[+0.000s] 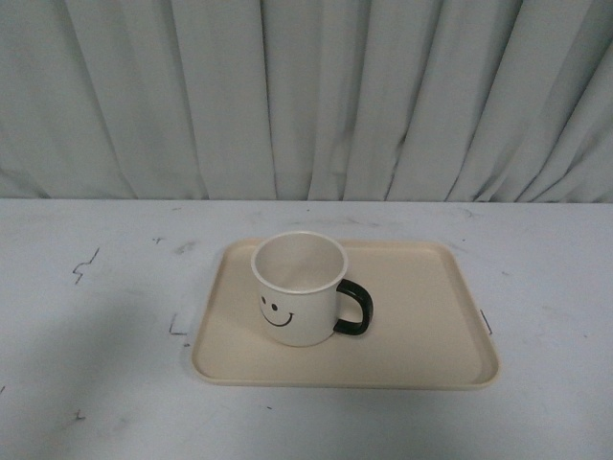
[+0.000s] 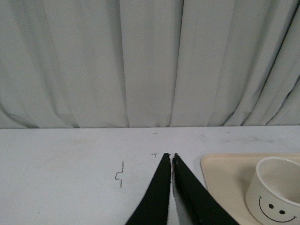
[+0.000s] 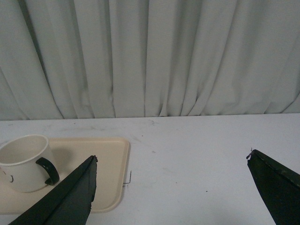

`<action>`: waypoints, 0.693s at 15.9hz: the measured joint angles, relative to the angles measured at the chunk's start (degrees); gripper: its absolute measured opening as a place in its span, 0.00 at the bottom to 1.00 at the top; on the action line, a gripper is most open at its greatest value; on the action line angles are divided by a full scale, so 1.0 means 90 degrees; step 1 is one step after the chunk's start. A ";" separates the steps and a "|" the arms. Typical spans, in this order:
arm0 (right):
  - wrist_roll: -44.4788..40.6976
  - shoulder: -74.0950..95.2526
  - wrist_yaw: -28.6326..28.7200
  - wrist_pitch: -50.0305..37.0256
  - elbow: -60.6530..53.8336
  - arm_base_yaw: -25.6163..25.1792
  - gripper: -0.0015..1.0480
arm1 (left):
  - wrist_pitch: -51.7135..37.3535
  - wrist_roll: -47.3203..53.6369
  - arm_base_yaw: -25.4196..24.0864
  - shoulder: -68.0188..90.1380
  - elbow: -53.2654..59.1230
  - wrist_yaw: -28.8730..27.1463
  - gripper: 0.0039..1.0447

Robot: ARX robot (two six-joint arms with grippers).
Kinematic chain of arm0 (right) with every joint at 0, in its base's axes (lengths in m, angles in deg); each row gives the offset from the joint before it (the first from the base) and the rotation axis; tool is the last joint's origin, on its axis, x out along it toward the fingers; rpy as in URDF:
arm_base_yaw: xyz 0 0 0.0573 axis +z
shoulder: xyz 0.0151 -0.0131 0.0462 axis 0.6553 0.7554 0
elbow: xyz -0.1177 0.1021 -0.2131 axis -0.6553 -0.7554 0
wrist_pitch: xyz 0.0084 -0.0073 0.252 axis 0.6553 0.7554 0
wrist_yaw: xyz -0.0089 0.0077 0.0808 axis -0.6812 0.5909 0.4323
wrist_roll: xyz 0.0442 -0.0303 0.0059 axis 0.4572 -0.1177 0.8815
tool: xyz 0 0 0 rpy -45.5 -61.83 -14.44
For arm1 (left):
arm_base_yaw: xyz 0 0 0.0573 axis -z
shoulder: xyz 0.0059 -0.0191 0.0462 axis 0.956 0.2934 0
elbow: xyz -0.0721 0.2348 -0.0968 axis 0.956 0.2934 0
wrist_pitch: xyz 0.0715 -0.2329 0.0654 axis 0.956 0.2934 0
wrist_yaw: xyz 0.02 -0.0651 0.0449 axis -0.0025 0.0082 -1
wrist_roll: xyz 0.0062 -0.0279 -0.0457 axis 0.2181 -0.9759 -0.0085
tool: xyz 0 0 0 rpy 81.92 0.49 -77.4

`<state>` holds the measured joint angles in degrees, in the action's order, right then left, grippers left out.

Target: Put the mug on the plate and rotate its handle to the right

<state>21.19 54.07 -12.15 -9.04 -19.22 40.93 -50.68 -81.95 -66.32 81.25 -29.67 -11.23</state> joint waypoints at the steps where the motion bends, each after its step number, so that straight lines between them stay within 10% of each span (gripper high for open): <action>1: 0.0000 0.0000 -0.0002 0.0000 0.0000 0.0000 0.94 | 0.0134 0.0002 -0.0083 -0.0372 0.0155 0.0102 0.01; 11: 0.0000 0.0000 -0.0002 0.0000 0.0000 0.0000 0.94 | 0.1666 0.0005 -0.0733 -0.2795 0.0976 0.0750 0.01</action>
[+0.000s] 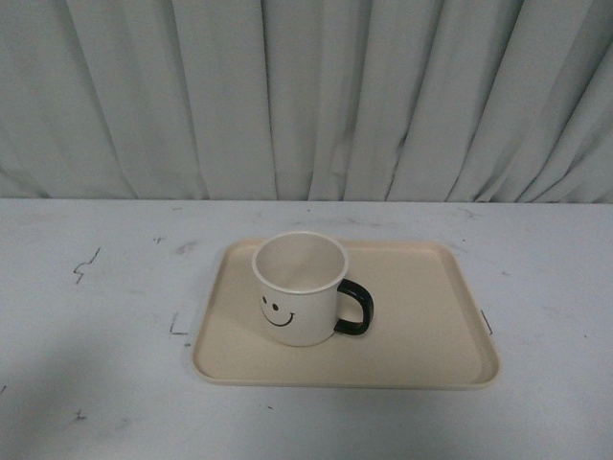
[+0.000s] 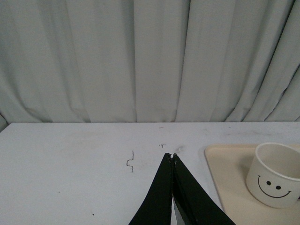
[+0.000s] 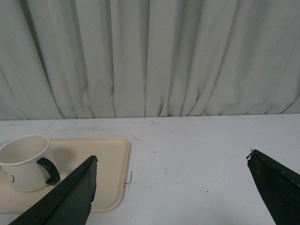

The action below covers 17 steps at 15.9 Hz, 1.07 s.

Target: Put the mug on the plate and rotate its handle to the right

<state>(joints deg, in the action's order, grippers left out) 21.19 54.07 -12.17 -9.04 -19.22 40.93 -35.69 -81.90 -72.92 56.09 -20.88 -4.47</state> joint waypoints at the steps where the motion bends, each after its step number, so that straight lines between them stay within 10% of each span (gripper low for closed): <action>1: 0.0000 0.0000 0.0000 0.0000 0.0000 0.0000 0.94 | 0.0238 -0.0002 0.0000 -0.0236 0.0002 0.0000 0.01; 17: 0.0000 0.0000 0.0000 0.0000 0.0000 0.0000 0.94 | 0.2684 0.0000 0.0000 -0.2766 0.0002 0.0000 0.01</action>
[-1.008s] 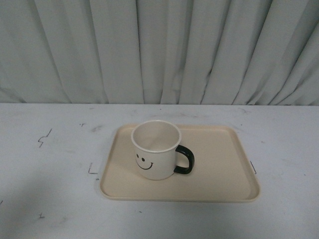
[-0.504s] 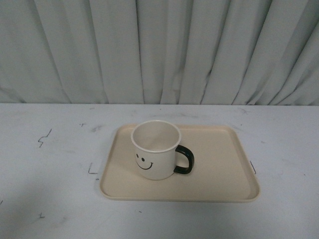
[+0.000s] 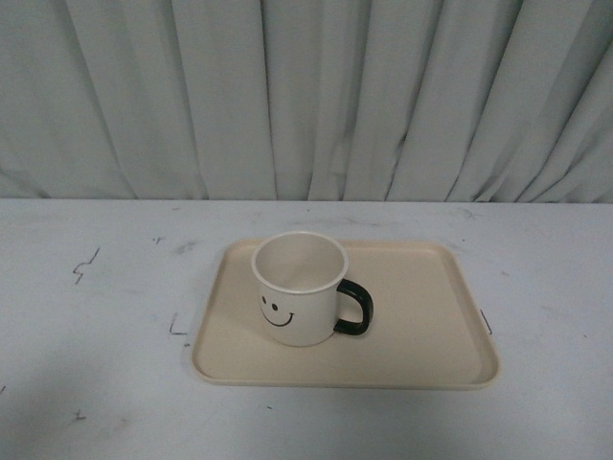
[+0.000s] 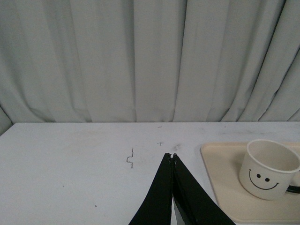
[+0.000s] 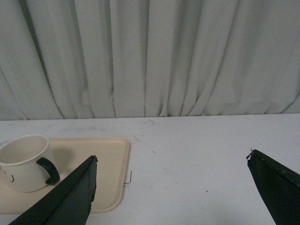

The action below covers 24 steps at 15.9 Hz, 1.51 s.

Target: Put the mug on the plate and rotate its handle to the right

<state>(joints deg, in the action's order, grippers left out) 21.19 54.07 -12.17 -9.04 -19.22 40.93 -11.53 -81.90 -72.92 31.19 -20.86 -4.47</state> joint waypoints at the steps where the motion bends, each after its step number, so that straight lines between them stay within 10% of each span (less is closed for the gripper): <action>1: 0.0000 0.0000 0.0000 0.0002 0.0000 0.0000 0.94 | 0.0947 0.0000 0.0000 -0.0580 -0.0002 0.0010 0.01; 5: 0.0000 0.0000 0.0000 -0.0005 0.0000 0.0000 0.94 | 0.1137 0.0000 0.0000 -0.1025 -0.0002 0.0000 0.01; 10: 0.0046 0.0304 -0.0177 -0.0571 0.0002 0.0066 0.94 | 0.1112 -0.0002 0.0000 -0.1025 -0.0002 -0.0002 0.48; 14: 0.0483 0.4877 -0.0843 -0.2623 0.1479 0.0474 0.94 | 0.1112 0.0002 0.0000 -0.1025 -0.0002 -0.0002 0.96; 24: 0.1423 1.0265 0.1452 0.0901 0.6496 0.1644 0.94 | 0.1110 -0.0002 0.0000 -0.1025 -0.0002 0.0000 0.94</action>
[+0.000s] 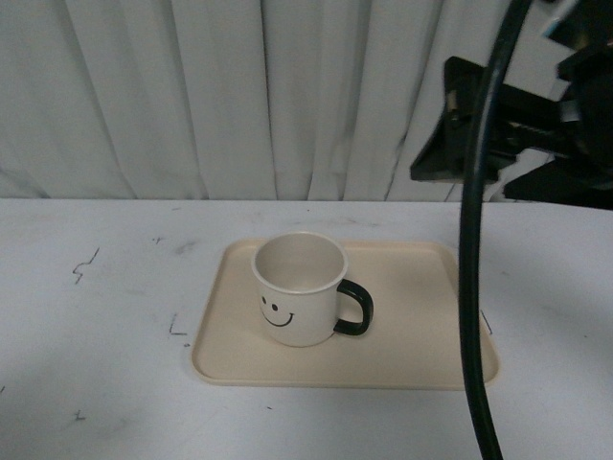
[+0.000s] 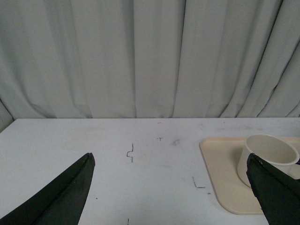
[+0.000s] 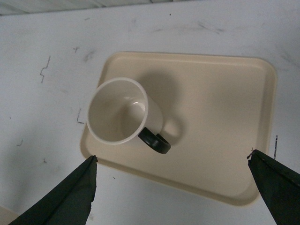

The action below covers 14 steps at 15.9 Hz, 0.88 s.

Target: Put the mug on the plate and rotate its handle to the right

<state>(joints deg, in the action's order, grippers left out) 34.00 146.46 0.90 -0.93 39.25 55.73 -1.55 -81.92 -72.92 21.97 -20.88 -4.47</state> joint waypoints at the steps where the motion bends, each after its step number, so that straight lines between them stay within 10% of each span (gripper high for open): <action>1: 0.0034 0.0306 -0.0068 -0.0075 0.0192 0.0061 0.94 | 0.0000 0.0000 0.0000 0.0000 0.0000 0.0000 0.94; 14: -0.0323 0.2300 -0.0486 -0.0818 0.1314 0.0325 0.94 | 0.0000 0.0000 0.0000 0.0000 0.0000 0.0000 0.94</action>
<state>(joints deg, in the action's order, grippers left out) 31.09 167.16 -3.47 -8.30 51.07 58.66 -1.55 -81.92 -72.92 21.97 -20.88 -4.47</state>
